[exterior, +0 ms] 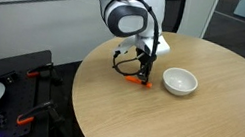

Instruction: Move the bowl to the right, then put the orange marker in the white bowl

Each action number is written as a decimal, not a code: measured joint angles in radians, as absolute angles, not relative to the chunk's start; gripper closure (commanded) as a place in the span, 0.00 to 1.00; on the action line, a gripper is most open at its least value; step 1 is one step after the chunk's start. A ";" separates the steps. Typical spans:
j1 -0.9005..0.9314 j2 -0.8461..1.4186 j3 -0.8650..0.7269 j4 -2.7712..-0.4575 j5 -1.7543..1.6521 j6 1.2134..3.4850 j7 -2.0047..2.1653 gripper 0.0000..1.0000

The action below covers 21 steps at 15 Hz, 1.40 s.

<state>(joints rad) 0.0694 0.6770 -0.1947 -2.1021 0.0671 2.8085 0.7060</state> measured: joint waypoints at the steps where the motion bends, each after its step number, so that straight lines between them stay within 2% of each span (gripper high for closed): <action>1: 0.069 0.677 -0.195 -2.101 0.067 2.808 0.706 0.96; 4: 0.069 0.678 -0.195 -2.099 0.067 2.807 0.706 0.96; 9: 0.069 0.678 -0.195 -2.094 0.067 2.799 0.699 0.73; 10: 0.069 0.679 -0.195 -2.093 0.067 2.797 0.693 0.64; 12: 0.069 0.682 -0.194 -2.090 0.067 2.789 0.689 0.60; 13: 0.069 0.685 -0.193 -2.088 0.067 2.785 0.689 0.55; 14: 0.069 0.689 -0.192 -2.085 0.067 2.780 0.688 0.71; 15: 0.069 0.692 -0.192 -2.081 0.067 2.775 0.687 0.80; 16: 0.069 0.697 -0.191 -2.077 0.068 2.769 0.687 0.81; 18: 0.069 0.705 -0.191 -2.068 0.068 2.761 0.687 0.99; 19: 0.069 0.709 -0.191 -2.064 0.068 2.760 0.687 1.00; 20: 0.069 0.710 -0.191 -2.060 0.068 2.759 0.687 0.95; 21: 0.069 0.711 -0.191 -2.058 0.068 2.758 0.687 0.95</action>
